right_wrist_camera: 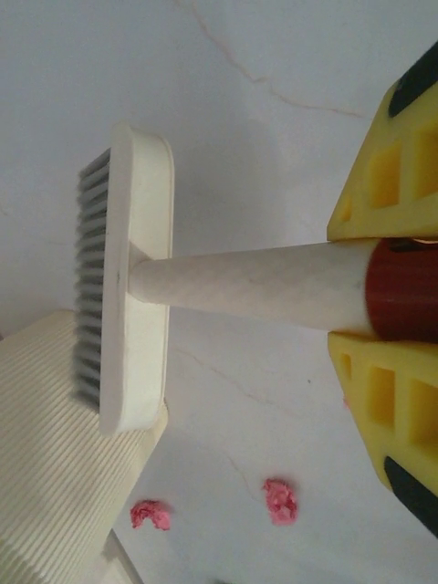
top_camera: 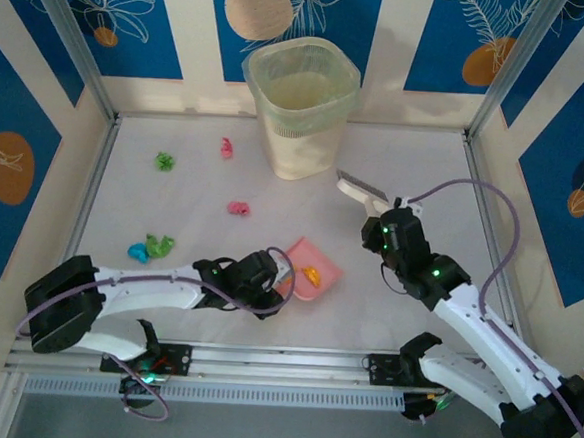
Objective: Sweep away the paper scraps from the table
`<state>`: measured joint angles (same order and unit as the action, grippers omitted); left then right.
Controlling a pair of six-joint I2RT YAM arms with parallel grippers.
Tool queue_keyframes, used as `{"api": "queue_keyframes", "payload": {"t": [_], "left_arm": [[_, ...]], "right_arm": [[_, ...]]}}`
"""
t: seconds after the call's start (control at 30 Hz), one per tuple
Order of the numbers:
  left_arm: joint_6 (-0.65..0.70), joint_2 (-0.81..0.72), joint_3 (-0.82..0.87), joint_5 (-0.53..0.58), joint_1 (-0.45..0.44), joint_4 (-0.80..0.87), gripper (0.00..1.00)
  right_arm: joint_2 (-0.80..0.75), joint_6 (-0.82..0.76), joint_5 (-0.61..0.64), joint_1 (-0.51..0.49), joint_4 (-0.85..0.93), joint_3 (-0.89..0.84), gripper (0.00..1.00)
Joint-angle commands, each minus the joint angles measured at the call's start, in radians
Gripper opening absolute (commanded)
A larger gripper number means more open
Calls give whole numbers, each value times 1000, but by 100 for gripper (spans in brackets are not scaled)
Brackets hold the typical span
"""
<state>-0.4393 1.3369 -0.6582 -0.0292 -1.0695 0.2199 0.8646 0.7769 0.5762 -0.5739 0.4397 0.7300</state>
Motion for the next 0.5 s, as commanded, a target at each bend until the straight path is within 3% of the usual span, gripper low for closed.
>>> {"api": "queue_keyframes", "payload": {"t": [0.0, 0.3, 0.47], "left_arm": [[-17, -45, 21, 59, 12, -14, 0], [-82, -142, 9, 125, 14, 26, 0], [-103, -200, -38, 163, 14, 90, 0]], "right_arm": [[12, -101, 27, 0, -261, -101, 0], [-68, -59, 168, -27, -419, -292, 0], [-65, -63, 186, -26, -466, -334, 0]]}}
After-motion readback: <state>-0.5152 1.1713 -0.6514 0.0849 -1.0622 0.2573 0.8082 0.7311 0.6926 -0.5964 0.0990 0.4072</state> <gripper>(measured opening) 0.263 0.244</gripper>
